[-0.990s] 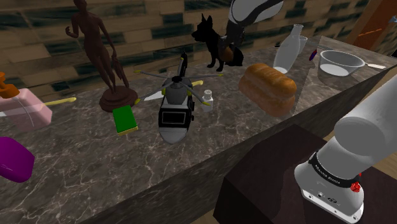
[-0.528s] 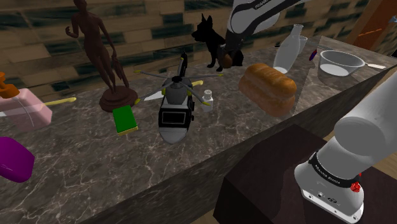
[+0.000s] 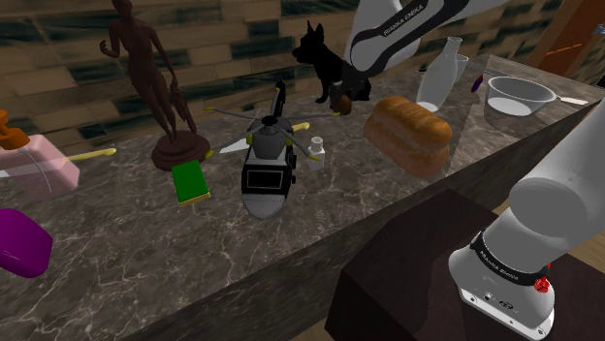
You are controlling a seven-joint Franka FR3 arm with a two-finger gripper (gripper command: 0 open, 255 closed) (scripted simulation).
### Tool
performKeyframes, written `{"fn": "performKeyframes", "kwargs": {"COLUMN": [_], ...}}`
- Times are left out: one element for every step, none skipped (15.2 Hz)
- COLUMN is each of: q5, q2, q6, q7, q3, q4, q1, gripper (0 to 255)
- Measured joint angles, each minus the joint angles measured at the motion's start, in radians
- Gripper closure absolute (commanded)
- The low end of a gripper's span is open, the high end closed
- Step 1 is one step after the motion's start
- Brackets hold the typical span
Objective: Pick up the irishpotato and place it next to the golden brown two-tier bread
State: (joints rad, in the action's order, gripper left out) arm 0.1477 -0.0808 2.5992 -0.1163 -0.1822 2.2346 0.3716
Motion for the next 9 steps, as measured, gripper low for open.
{"fn": "performKeyframes", "kwargs": {"q5": [0.006, 0.011, 0.018, 0.022, 0.028, 0.036, 0.039, 0.041, 0.041], "q2": [-0.008, -0.019, -0.028, -0.034, -0.039, -0.046, -0.049, -0.050, -0.051], "q6": [0.013, 0.024, 0.037, 0.050, 0.063, 0.076, 0.081, 0.089, 0.089], "q7": [-0.005, -0.009, -0.015, -0.018, -0.023, -0.030, -0.034, -0.035, -0.034], "q3": [0.001, 0.002, 0.003, 0.005, 0.006, 0.009, 0.010, 0.010, 0.010], "q4": [0.004, 0.005, 0.010, 0.016, 0.018, 0.017, 0.015, 0.017, 0.015], "q1": [-0.001, -0.001, -0.001, -0.001, -0.002, -0.003, -0.004, -0.004, -0.003], "gripper": [255, 255, 255, 255, 255, 255, 255, 255, 255]}}
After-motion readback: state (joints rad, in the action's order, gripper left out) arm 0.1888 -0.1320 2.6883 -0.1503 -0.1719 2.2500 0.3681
